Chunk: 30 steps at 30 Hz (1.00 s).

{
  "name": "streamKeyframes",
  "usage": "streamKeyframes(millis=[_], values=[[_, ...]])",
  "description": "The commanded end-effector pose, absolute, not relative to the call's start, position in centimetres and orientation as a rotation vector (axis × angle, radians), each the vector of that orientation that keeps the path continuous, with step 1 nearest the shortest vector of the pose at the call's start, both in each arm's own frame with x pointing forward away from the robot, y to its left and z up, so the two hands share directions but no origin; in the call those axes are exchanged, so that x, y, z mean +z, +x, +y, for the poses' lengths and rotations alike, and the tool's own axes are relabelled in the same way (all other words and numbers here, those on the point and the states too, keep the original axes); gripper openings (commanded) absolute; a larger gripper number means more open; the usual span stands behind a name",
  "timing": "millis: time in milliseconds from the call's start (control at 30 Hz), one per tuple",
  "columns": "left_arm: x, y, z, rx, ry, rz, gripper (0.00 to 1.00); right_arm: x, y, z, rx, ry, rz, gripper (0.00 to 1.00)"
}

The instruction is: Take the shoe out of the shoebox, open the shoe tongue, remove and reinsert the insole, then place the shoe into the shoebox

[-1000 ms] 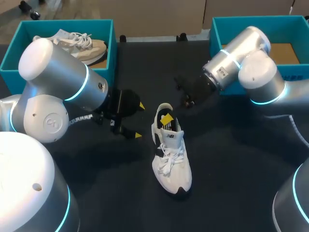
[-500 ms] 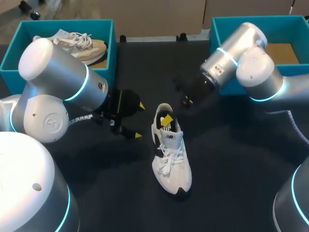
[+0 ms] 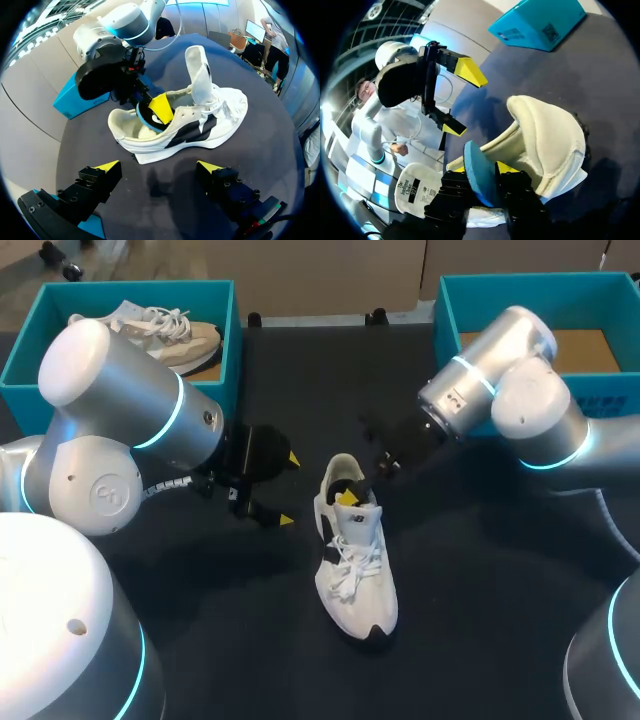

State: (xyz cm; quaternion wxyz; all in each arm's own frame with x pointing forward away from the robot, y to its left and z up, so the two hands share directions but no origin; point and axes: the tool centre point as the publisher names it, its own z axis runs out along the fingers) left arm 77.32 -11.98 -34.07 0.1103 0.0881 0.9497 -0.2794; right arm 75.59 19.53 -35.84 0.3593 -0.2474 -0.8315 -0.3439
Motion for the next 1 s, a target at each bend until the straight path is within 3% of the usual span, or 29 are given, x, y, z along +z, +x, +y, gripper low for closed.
streamKeyframes(millis=[33, 467, 1000], values=[[-34.1, 77.3, -12.0, -0.817, 0.259, 2.791, 1.0, -34.8, 75.7, 19.4, -0.887, -0.643, -2.173, 0.34], [-34.1, 77.3, -12.0, -0.817, 0.259, 2.791, 1.0, -32.0, 76.7, 20.0, -0.905, -0.615, -2.259, 0.44], [-34.1, 77.3, -12.0, -0.817, 0.259, 2.791, 1.0, -30.0, 80.2, 20.7, -1.007, -0.551, -2.364, 0.43]])
